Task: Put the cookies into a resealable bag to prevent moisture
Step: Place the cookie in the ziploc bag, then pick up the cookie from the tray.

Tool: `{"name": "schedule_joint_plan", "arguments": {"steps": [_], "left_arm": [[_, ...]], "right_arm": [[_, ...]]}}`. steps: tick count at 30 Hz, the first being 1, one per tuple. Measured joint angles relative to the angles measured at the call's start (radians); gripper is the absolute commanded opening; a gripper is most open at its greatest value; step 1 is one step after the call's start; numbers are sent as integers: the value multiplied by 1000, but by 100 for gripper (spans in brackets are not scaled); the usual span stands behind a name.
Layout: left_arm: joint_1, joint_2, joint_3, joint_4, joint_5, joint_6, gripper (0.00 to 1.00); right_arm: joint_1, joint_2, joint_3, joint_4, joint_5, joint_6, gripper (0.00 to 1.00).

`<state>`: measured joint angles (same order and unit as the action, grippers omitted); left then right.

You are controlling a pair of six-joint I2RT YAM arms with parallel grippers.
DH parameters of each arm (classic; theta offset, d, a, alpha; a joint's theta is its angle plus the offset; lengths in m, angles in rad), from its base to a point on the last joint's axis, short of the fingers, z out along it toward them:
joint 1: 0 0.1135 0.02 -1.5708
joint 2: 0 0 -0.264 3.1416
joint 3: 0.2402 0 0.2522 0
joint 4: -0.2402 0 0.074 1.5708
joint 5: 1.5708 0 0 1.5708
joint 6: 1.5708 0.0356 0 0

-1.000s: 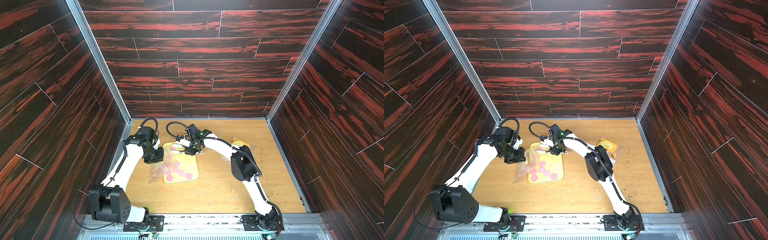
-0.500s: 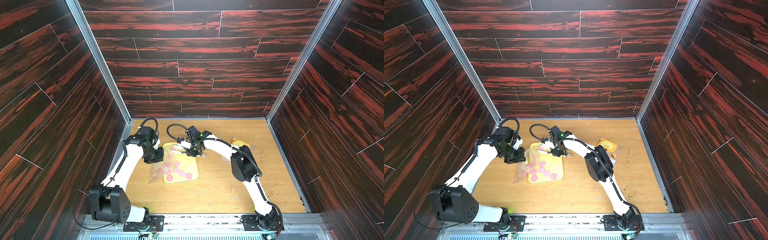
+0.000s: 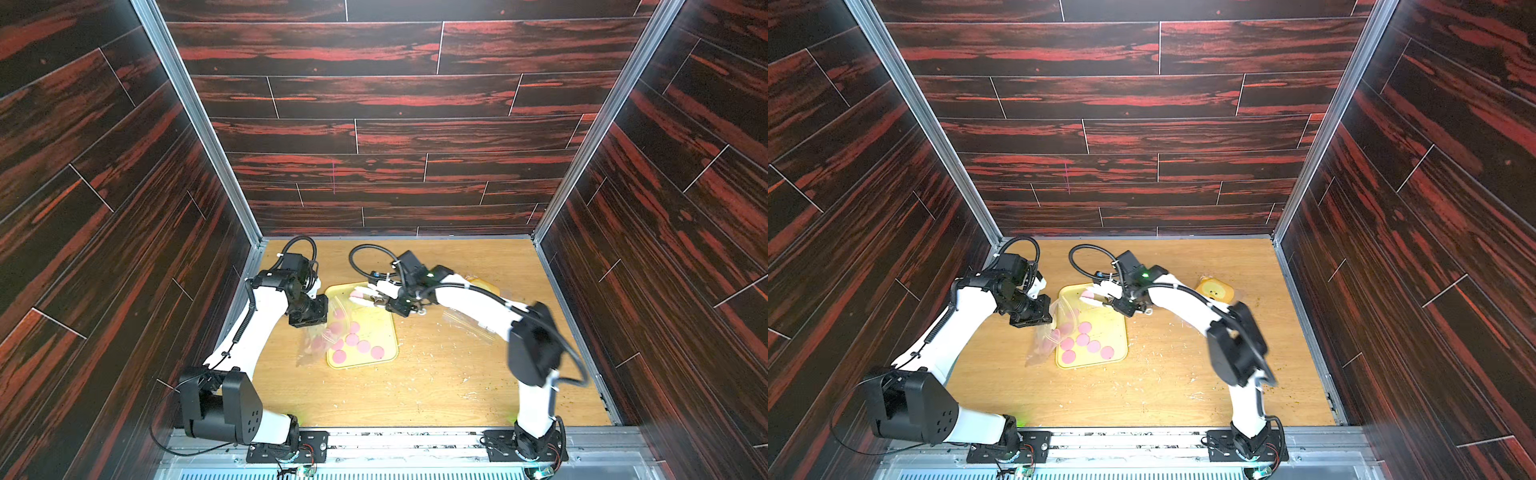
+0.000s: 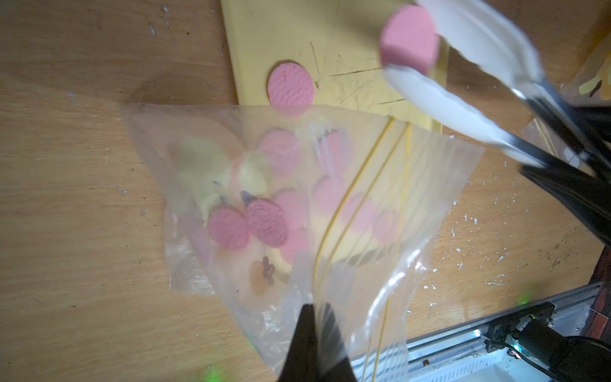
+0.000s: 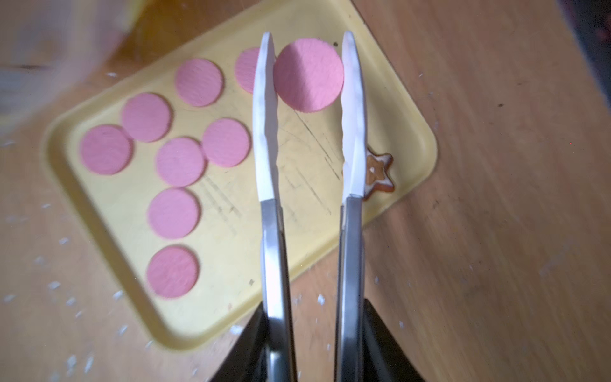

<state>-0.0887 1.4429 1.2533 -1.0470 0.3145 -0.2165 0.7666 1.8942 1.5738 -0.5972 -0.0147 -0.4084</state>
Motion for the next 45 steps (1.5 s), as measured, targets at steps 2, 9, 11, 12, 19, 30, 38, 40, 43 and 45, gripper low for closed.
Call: {"name": "schedule_joint_plan", "arguments": {"steps": [2,9,11,12,19,30,38,40,43,45], "left_arm": [[0,5,0,0,0,0,0],[0,18,8,1,4,0,0],[0,18,14,1,3,0,0],[0,18,15,1,4,0,0],[0,18,17,0,5,0,0],[1,18,17,0,2,0,0],[1,18,17,0,-17,0,0],[3,17,18,-1,-26,0,0],[4,17,23,-1,-37,0,0],[5,17,26,0,-42,0,0]], "right_arm": [[0,-70,-63,14,-16,13,42],[18,-258,-181,43,-117,58,42],[48,-282,-184,58,-145,65,42],[63,-285,-184,65,-156,68,42],[106,-253,-182,83,-189,75,52],[62,-278,-231,128,-203,90,53],[-55,-329,-303,124,-103,77,53],[-47,-286,-288,123,-93,63,53],[-29,-182,-240,123,-86,40,53],[-21,-104,-193,121,-90,26,53]]}}
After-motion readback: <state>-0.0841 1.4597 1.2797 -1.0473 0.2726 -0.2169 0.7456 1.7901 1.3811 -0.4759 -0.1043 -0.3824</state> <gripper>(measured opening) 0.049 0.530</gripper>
